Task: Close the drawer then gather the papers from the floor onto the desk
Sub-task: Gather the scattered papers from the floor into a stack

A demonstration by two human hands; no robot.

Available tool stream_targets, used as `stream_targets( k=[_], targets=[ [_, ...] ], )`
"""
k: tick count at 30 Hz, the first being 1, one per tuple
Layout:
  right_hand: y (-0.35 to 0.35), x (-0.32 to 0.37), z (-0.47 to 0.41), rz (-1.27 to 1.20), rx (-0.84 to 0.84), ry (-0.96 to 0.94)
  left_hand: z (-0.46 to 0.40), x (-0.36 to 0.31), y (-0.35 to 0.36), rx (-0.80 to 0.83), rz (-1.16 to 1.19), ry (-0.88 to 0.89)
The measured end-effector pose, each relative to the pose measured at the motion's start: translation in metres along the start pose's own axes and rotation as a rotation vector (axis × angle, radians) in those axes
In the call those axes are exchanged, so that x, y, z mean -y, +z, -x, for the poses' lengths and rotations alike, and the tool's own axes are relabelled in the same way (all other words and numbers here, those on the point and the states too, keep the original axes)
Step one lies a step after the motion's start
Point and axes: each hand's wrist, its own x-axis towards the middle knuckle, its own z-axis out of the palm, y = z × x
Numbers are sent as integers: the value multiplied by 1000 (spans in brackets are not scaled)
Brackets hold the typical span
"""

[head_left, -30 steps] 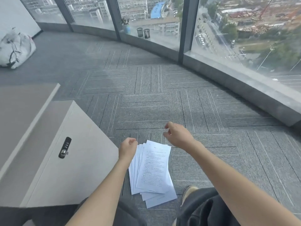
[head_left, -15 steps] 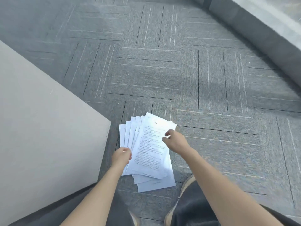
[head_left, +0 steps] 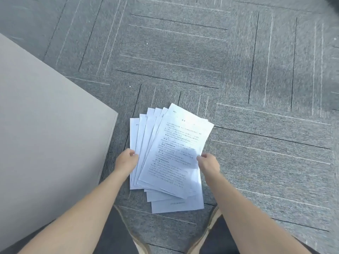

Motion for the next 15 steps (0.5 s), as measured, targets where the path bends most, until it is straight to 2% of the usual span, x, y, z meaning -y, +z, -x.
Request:
stream_targets(
  k=[6,10,15],
  targets=[
    [30,-9,-26,140,-45,41,-34,8,12,-72,14,1],
    [43,-15,-29,198,-103,0,-45,8,22,-74,-30,37],
    [46,-17,-30,211,-76,-51,-41,7,33,-83,-94,83]
  ],
)
